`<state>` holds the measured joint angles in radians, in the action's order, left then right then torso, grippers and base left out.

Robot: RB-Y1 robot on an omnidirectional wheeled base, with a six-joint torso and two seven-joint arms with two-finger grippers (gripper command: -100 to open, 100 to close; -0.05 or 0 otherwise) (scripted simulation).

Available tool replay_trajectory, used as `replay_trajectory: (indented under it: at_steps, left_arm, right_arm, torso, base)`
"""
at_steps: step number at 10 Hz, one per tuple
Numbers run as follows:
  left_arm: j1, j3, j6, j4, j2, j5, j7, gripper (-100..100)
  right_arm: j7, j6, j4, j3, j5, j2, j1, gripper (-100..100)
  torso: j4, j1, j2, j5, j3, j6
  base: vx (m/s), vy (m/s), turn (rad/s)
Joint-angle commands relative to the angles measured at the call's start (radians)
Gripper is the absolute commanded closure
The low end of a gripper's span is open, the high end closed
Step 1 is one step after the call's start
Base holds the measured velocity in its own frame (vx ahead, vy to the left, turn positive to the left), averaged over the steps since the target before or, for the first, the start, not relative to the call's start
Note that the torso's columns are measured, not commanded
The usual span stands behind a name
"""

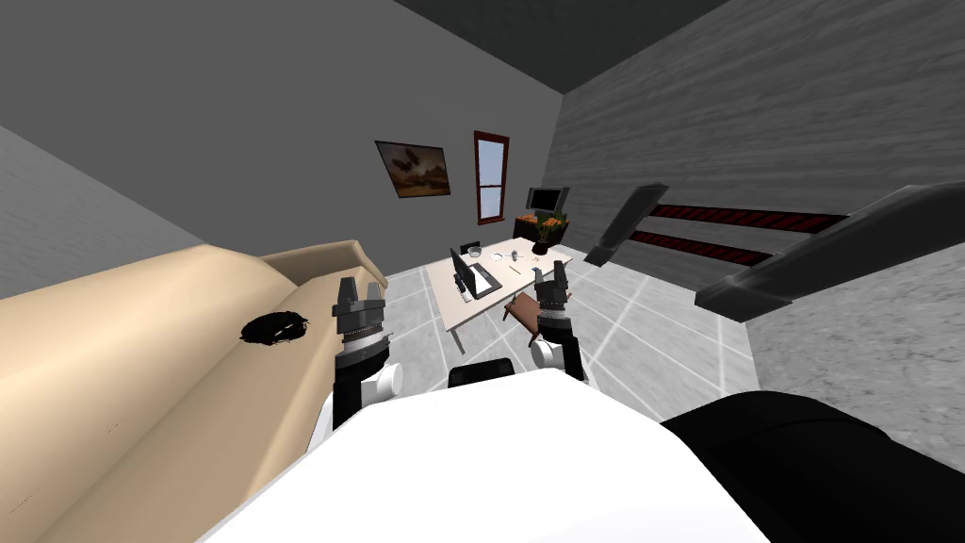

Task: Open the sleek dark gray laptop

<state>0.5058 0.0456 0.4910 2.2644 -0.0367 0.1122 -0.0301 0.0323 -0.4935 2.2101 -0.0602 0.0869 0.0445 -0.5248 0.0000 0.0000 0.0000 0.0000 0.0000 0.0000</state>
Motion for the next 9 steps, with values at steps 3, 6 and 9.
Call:
replay_trajectory:
  at_steps: [3,6,9]
  left_arm:
    - [0.0,0.0,0.0,0.0,0.0,0.0,0.0,0]
    - [0.0,0.0,0.0,0.0,0.0,0.0,0.0,0]
    - [0.0,0.0,0.0,0.0,0.0,0.0,0.0,0]
  right_arm:
    - [0.0,0.0,0.0,0.0,0.0,0.0,0.0,0]
    - [0.0,0.0,0.0,0.0,0.0,0.0,0.0,0]
    - [0.0,0.0,0.0,0.0,0.0,0.0,0.0,0]
  torso:
    - [0.176,0.0,0.175,0.0,-0.351,0.0]
    - [0.396,0.0,0.396,0.0,-0.792,0.0]
    - [0.617,0.0,0.618,0.0,-1.234,0.0]
  base:
    - [0.0,0.0,0.0]
    - [0.0,0.0,0.0]
    - [0.0,0.0,0.0]
